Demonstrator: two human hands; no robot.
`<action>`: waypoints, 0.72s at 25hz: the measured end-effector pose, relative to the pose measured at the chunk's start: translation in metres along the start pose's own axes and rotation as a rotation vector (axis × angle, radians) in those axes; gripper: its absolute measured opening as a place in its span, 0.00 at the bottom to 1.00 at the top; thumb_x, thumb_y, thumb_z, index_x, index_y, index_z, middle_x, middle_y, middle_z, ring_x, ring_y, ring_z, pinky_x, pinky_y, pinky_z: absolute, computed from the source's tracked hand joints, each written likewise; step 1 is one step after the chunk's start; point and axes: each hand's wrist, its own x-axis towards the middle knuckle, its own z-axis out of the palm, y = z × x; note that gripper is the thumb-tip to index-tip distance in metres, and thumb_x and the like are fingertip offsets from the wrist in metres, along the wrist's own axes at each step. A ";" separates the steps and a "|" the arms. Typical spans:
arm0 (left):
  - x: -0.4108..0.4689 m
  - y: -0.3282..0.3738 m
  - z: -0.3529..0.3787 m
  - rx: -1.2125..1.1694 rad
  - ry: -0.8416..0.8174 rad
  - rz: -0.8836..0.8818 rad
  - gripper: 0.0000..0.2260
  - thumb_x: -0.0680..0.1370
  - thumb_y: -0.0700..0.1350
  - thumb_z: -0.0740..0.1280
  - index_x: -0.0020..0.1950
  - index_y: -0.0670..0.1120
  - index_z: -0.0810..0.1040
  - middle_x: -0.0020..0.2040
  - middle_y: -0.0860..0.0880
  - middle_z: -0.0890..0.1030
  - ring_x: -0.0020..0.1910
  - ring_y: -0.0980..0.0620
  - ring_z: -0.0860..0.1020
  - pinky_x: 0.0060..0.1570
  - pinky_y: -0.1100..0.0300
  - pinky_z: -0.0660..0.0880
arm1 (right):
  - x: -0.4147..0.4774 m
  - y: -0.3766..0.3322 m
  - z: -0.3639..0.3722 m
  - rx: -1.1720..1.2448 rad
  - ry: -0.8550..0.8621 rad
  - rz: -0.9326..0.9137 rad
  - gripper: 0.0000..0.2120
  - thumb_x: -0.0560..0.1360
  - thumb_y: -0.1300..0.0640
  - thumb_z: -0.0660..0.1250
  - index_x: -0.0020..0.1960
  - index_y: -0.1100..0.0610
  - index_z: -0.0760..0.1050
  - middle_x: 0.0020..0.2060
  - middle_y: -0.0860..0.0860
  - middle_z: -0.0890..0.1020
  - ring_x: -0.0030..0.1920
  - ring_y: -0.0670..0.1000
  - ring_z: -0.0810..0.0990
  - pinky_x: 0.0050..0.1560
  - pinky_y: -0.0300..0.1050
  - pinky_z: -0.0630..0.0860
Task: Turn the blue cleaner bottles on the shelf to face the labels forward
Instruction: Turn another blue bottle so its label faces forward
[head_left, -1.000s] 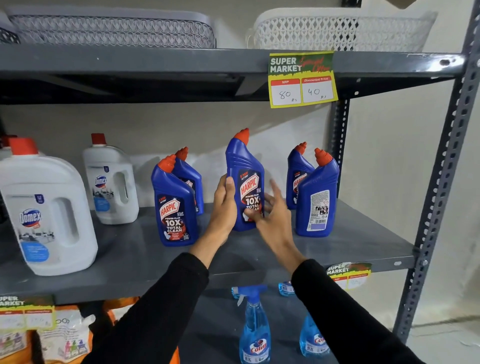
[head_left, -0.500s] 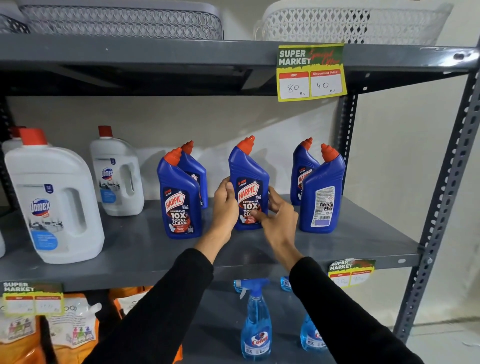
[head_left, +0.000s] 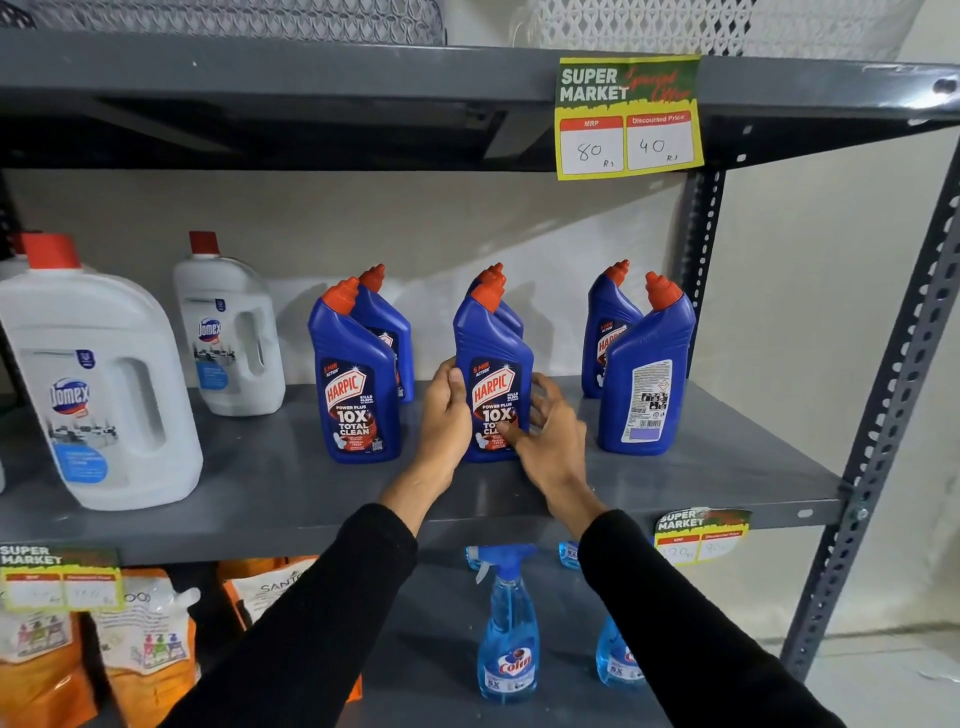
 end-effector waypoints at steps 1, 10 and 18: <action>-0.001 0.001 0.000 0.000 -0.001 -0.006 0.14 0.84 0.49 0.53 0.65 0.46 0.72 0.55 0.46 0.83 0.48 0.56 0.83 0.40 0.67 0.79 | 0.000 0.000 -0.002 0.001 -0.016 0.007 0.35 0.69 0.65 0.76 0.72 0.55 0.66 0.61 0.51 0.80 0.57 0.44 0.79 0.41 0.24 0.75; -0.027 0.027 0.031 0.205 0.261 0.664 0.16 0.82 0.40 0.60 0.70 0.40 0.68 0.66 0.45 0.72 0.64 0.60 0.72 0.58 0.73 0.70 | -0.002 -0.023 -0.054 -0.065 0.240 -0.229 0.25 0.72 0.63 0.73 0.65 0.49 0.71 0.54 0.46 0.80 0.53 0.42 0.77 0.48 0.35 0.77; -0.045 0.015 0.113 0.230 -0.018 0.405 0.14 0.80 0.46 0.65 0.64 0.42 0.76 0.58 0.46 0.83 0.56 0.56 0.80 0.58 0.60 0.78 | 0.024 0.000 -0.142 -0.183 0.400 -0.146 0.26 0.75 0.62 0.69 0.70 0.52 0.66 0.62 0.52 0.72 0.62 0.51 0.74 0.59 0.47 0.76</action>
